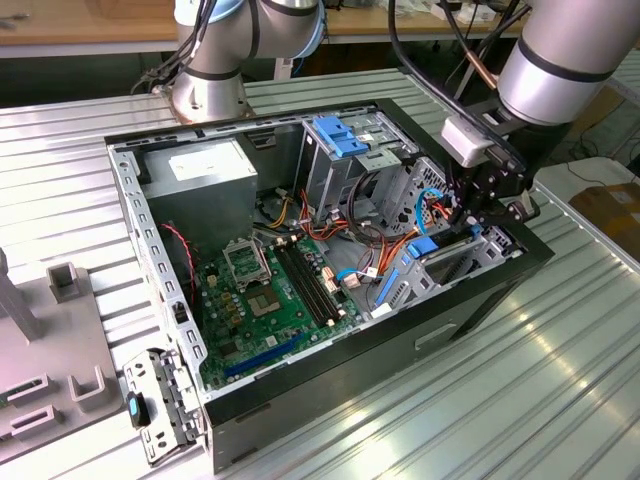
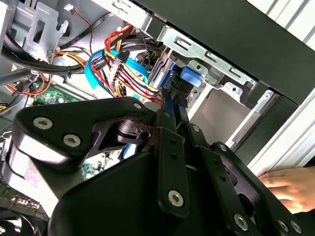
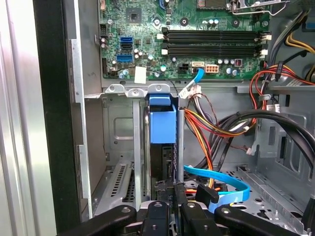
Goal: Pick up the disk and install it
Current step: 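Insert the first disk wire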
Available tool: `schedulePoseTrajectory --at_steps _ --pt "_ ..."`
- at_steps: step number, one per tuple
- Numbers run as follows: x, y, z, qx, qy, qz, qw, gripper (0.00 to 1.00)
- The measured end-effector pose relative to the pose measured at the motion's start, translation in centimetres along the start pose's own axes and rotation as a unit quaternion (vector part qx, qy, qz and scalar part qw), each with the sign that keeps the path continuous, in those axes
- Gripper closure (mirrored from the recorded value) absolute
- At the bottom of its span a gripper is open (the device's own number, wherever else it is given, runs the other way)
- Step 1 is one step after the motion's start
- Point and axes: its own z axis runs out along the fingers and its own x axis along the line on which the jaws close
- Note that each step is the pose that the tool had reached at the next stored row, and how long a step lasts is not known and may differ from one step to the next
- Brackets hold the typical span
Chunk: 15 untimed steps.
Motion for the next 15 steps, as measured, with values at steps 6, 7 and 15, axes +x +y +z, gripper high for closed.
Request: schedulePoseTrajectory --at_steps 6,7,15 --pt "0.00 -0.02 -0.11 0.0000 -0.0009 0.000 1.0000 0.84" --pt "-0.01 -0.03 -0.16 0.0000 -0.0008 0.000 1.0000 0.84" --pt "-0.01 -0.02 -0.15 0.0000 -0.0018 0.001 1.0000 0.84"
